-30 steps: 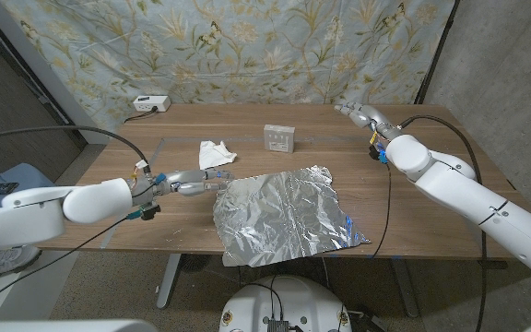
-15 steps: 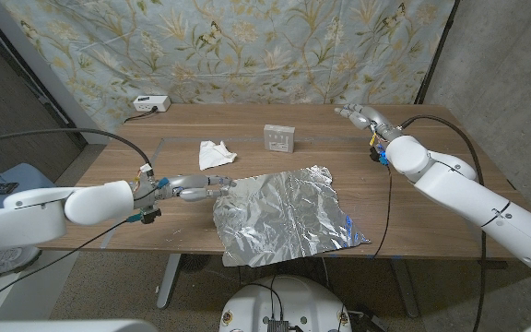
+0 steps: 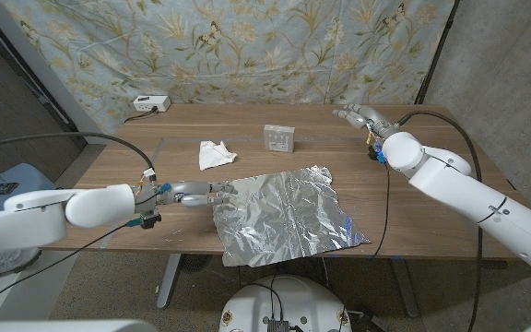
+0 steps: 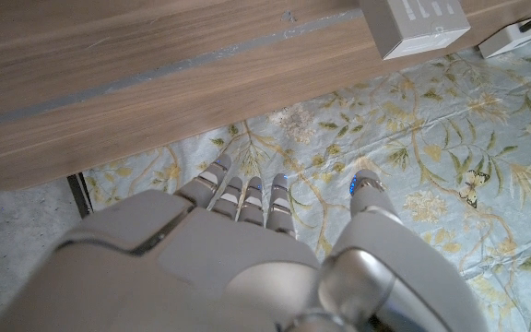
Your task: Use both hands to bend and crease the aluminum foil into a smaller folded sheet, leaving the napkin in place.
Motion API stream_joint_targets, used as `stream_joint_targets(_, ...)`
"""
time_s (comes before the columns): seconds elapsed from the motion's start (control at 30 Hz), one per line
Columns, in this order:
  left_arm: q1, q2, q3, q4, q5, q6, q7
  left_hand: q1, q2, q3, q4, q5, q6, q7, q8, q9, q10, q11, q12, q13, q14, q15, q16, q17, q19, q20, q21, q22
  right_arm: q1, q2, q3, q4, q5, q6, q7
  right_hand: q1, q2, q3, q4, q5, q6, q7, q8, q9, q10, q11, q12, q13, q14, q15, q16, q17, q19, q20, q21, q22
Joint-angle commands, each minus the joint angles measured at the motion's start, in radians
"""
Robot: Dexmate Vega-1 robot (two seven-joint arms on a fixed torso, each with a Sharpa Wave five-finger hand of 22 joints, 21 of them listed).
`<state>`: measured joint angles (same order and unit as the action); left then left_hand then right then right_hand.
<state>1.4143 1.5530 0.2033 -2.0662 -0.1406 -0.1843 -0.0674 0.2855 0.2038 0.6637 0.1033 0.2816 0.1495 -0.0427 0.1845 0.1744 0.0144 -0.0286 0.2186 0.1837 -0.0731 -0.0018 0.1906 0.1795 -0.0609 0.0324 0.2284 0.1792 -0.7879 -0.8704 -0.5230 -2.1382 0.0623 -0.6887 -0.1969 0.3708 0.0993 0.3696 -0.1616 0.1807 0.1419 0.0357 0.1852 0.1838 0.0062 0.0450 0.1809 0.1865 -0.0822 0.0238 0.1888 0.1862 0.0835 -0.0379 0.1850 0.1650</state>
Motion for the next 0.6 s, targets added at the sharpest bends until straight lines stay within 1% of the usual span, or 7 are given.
stream_joint_targets(0.03, 0.053, 0.000, -0.056, -0.004, 0.017, 0.016, -0.030, -0.008, -0.001, 0.011, 0.007, 0.006, -0.002, 0.003, -0.003, 0.004, -0.003, 0.004, -0.004, 0.004, 0.001, 0.004, -0.002, 0.002, -0.008, 0.006, -0.002, 0.003, 0.072, 0.007, -0.063, -0.112, -0.050, -0.341, 0.096, 0.025, 0.001, 0.007, -0.010, 0.004, -0.010, 0.008, 0.002, 0.003, -0.014, 0.009, 0.001, 0.003, -0.014, 0.008, -0.004, 0.000, -0.006, -0.002, -0.003, 0.003)
stream_joint_targets(0.13, 0.071, 0.000, -0.075, -0.006, 0.020, 0.029, -0.028, -0.009, -0.001, 0.014, 0.010, 0.006, 0.001, 0.004, -0.002, 0.004, -0.002, 0.004, -0.004, 0.004, 0.001, 0.004, -0.002, 0.002, -0.009, 0.006, -0.002, 0.003, 0.075, 0.012, -0.068, -0.128, -0.056, -0.373, 0.100, 0.031, 0.000, 0.008, -0.011, 0.004, -0.010, 0.015, 0.003, 0.003, -0.016, 0.011, 0.002, 0.003, -0.015, 0.011, -0.003, 0.000, -0.007, 0.000, -0.003, 0.003)
stream_joint_targets(0.23, 0.062, 0.000, -0.068, -0.011, 0.021, 0.045, -0.040, -0.011, -0.001, 0.017, 0.013, 0.006, 0.003, 0.002, -0.001, 0.004, 0.000, 0.004, -0.004, 0.004, 0.001, 0.004, -0.002, 0.002, -0.009, 0.007, -0.003, 0.003, 0.075, 0.016, -0.072, -0.141, -0.060, -0.395, 0.102, 0.041, -0.003, 0.010, -0.014, 0.004, -0.010, 0.020, 0.004, 0.003, -0.024, 0.016, 0.001, 0.003, -0.015, 0.015, -0.002, 0.000, -0.008, 0.008, -0.003, 0.003)
stream_joint_targets(0.27, 0.046, 0.000, -0.053, -0.009, 0.028, 0.038, -0.049, -0.012, -0.001, 0.019, 0.016, 0.006, 0.004, -0.003, -0.001, 0.004, 0.000, 0.005, -0.004, 0.004, 0.001, 0.004, -0.002, 0.002, -0.011, 0.007, -0.004, 0.003, 0.076, 0.017, -0.075, -0.146, -0.062, -0.405, 0.103, 0.050, -0.006, 0.012, -0.015, 0.004, -0.010, 0.028, 0.006, 0.003, -0.024, 0.024, 0.003, 0.003, -0.014, 0.023, -0.001, 0.000, -0.006, 0.014, -0.001, 0.003)
stream_joint_targets(0.3, 0.044, 0.000, -0.050, -0.013, 0.026, 0.048, -0.047, -0.013, -0.001, 0.020, 0.018, 0.006, 0.005, -0.003, -0.001, 0.004, -0.001, 0.004, -0.005, 0.004, -0.001, 0.005, -0.003, 0.002, -0.012, 0.007, -0.005, 0.003, 0.078, 0.017, -0.078, -0.151, -0.064, -0.414, 0.105, 0.055, -0.008, 0.012, -0.016, 0.003, -0.010, 0.023, 0.006, 0.003, -0.026, 0.019, 0.003, 0.003, -0.015, 0.018, -0.001, 0.000, -0.009, 0.008, -0.002, 0.003)
stream_joint_targets(0.4, 0.002, 0.000, -0.009, -0.015, 0.028, 0.049, -0.070, -0.016, -0.002, 0.022, 0.024, 0.005, 0.008, -0.003, 0.000, 0.004, -0.002, 0.003, -0.006, 0.004, -0.002, 0.006, -0.003, 0.003, -0.015, 0.007, -0.006, 0.003, 0.083, 0.019, -0.084, -0.167, -0.068, -0.443, 0.111, 0.070, -0.014, 0.014, -0.017, 0.003, -0.007, 0.035, 0.009, 0.004, -0.026, 0.027, 0.006, 0.003, -0.012, 0.031, 0.001, 0.000, -0.006, 0.019, 0.000, 0.002)
stream_joint_targets(0.6, -0.028, 0.000, 0.024, -0.020, 0.024, 0.070, -0.083, -0.026, -0.001, 0.023, 0.041, 0.003, 0.011, 0.000, 0.000, 0.004, -0.003, 0.004, -0.007, 0.004, -0.005, 0.007, -0.002, 0.006, -0.018, 0.005, -0.008, 0.004, 0.101, 0.032, -0.104, -0.198, -0.077, -0.512, 0.117, 0.093, -0.023, 0.017, -0.019, 0.004, -0.006, 0.042, 0.011, 0.004, -0.012, 0.031, 0.014, 0.003, -0.005, 0.022, 0.004, 0.000, 0.002, 0.024, 0.003, 0.002)
